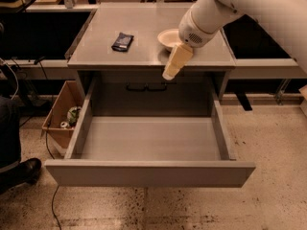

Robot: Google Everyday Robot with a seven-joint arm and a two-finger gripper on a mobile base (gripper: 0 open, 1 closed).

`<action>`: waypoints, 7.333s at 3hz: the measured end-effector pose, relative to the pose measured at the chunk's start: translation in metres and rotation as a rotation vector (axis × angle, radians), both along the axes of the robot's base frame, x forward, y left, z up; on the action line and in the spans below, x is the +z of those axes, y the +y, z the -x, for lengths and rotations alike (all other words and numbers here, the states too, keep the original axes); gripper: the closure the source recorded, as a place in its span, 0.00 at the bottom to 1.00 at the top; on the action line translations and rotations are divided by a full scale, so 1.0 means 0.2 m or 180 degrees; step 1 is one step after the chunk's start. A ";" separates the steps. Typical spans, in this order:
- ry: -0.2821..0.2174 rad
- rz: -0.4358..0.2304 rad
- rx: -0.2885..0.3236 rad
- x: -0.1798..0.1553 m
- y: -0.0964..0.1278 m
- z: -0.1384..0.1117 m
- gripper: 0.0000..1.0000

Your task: Place rxbar blueberry into top drawer

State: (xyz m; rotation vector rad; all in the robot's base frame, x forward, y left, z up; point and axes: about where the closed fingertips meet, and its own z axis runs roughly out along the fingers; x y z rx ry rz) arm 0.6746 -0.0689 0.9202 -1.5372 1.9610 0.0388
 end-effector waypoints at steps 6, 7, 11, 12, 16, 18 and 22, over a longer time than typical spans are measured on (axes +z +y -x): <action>0.0063 -0.1275 -0.0687 -0.16 0.59 -0.83 0.00; 0.0121 -0.1320 -0.0805 -0.22 0.66 -0.93 0.00; 0.0254 -0.1436 -0.1141 -0.39 0.79 -1.19 0.21; 0.0314 -0.1454 -0.1105 -0.42 0.84 -1.19 0.41; 0.0202 -0.1524 -0.0980 -0.23 0.68 -1.10 1.00; -0.0032 -0.1774 -0.0508 0.24 0.37 -0.51 1.00; 0.0679 -0.1652 -0.0136 -0.20 0.18 0.21 1.00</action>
Offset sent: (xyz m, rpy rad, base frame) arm 0.1229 0.0789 -0.0041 0.3583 -0.0610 -0.1060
